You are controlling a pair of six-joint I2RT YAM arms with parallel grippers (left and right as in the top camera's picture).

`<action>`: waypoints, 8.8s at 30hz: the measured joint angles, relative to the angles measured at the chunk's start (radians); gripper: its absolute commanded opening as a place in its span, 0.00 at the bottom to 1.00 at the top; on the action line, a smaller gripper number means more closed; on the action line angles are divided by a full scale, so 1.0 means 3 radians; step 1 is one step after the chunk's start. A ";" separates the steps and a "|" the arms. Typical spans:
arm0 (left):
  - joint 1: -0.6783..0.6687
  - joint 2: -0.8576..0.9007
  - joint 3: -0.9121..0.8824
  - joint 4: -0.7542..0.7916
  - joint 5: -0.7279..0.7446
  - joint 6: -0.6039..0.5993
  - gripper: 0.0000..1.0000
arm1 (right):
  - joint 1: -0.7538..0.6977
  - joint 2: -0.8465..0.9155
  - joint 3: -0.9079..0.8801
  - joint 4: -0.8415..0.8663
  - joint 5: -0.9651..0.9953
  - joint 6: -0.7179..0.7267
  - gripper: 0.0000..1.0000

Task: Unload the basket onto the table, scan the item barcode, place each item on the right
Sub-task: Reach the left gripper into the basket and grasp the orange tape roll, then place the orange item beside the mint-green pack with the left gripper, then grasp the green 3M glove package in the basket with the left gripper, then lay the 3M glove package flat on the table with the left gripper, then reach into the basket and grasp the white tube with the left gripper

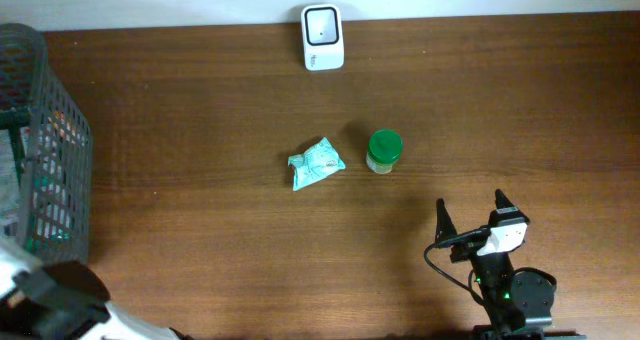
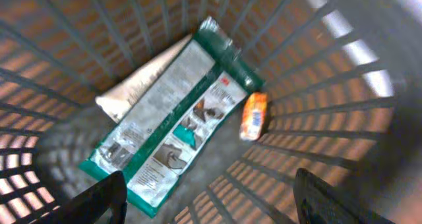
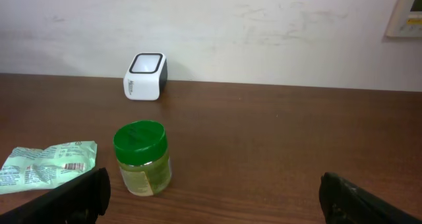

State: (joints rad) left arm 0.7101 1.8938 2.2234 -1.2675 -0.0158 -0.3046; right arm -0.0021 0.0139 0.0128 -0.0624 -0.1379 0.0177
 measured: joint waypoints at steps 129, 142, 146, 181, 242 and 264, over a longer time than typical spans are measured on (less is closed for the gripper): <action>-0.0048 -0.0444 -0.0182 -0.0280 -0.0352 -0.0198 0.79 | 0.0000 0.0000 0.0000 0.0000 0.0001 0.0003 0.98; 0.0445 -0.0432 -0.1628 0.1024 -0.0388 0.0493 0.87 | 0.0000 0.0000 0.0000 0.0000 0.0001 0.0004 0.98; 0.0449 -0.0341 -0.1656 0.1278 -0.0357 0.0971 0.87 | 0.0000 0.0000 0.0000 0.0000 0.0001 0.0003 0.98; 0.0539 0.1016 -0.1575 0.1190 -0.0183 0.1652 0.00 | 0.0000 0.0000 0.0000 0.0000 0.0001 0.0004 0.98; -0.2230 -0.1464 -0.4565 0.2856 0.0757 -0.0815 0.99 | 0.0000 0.0000 0.0000 0.0000 0.0001 0.0004 0.98; -0.0304 -0.1316 -0.1105 0.1111 -0.0156 0.0674 0.79 | 0.0000 0.0000 0.0000 0.0000 0.0001 0.0003 0.98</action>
State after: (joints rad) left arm 0.6189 1.4990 1.8919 -0.9340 -0.0628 -0.1024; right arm -0.0021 0.0139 0.0128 -0.0624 -0.1375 0.0185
